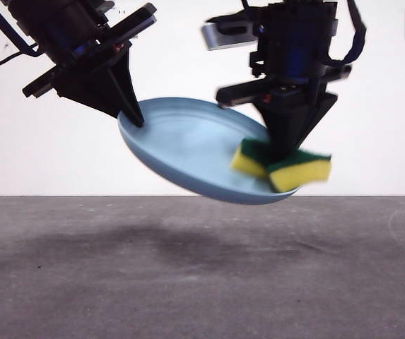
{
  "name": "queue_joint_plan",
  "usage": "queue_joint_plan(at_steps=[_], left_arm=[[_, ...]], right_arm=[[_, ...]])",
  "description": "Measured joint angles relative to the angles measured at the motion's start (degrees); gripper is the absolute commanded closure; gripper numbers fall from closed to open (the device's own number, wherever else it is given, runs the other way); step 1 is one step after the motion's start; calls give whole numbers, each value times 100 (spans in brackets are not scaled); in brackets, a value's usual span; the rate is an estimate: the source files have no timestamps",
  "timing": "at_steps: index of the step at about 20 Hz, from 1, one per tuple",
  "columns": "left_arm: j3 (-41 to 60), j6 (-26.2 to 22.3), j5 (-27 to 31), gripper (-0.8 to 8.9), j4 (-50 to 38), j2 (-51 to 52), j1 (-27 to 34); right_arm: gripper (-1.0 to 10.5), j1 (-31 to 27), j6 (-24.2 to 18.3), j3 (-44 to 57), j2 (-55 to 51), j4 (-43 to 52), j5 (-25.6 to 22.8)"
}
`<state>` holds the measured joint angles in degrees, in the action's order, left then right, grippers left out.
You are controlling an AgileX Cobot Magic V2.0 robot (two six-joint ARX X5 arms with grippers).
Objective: Pick up the plate,pick up the cloth,clean the plate with the cloth
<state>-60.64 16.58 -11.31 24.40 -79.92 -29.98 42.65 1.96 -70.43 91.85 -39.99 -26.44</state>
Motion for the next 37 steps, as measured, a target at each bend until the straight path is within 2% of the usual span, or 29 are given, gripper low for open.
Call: queue_joint_plan(at_steps=[2, 4, 7, 8, 9, 10, 11, 14, 18, 24, 27, 30, 32, 37], left_arm=[[0, 28, -160, 822, 0, 0, 0], [0, 68, -254, 822, 7, 0, 2], [0, 103, -269, 822, 129, 0, 0], [0, 50, -199, 822, 201, 0, 0], [0, -66, -31, 822, 262, 0, -20], [0, -229, 251, 822, 332, 0, -66], [0, -420, 625, 822, 413, 0, -111], [-4, -962, 1974, 822, 595, -63, -4], [-11, -1152, 1989, 822, 308, -675, 518], [-55, -1097, 1779, 796, -28, -1766, 890], [-52, -1117, 1843, 330, -50, -2009, 925], [-55, -1165, 1775, 312, -155, -2031, 918], [-55, -1163, 1499, 314, -146, -1961, 918], [-55, -1064, 990, 314, -122, -835, 680]], right_arm=[[962, -35, -2, 0, -2, 538, -44], [962, -57, -2, 4, -2, 1075, 232], [962, -61, -2, 4, -20, 1720, 1191], [962, -61, -2, 4, -48, 1821, 1810], [962, -59, 0, 4, -66, 1840, 2378], [962, -48, 7, 4, -77, 1757, 2693], [962, -28, 22, 4, -77, 1585, 2756], [962, -26, 42, 22, -212, 1001, 2677], [962, -31, 42, 22, -772, 649, 2085], [962, -37, 42, 22, -1429, 404, 1980], [962, -35, 42, 22, -1635, 404, 1733], [962, -66, 42, 22, -1631, 400, 1303], [962, -120, 42, 22, -1626, 407, 973], [962, -614, 190, 22, -1427, 494, 997]])
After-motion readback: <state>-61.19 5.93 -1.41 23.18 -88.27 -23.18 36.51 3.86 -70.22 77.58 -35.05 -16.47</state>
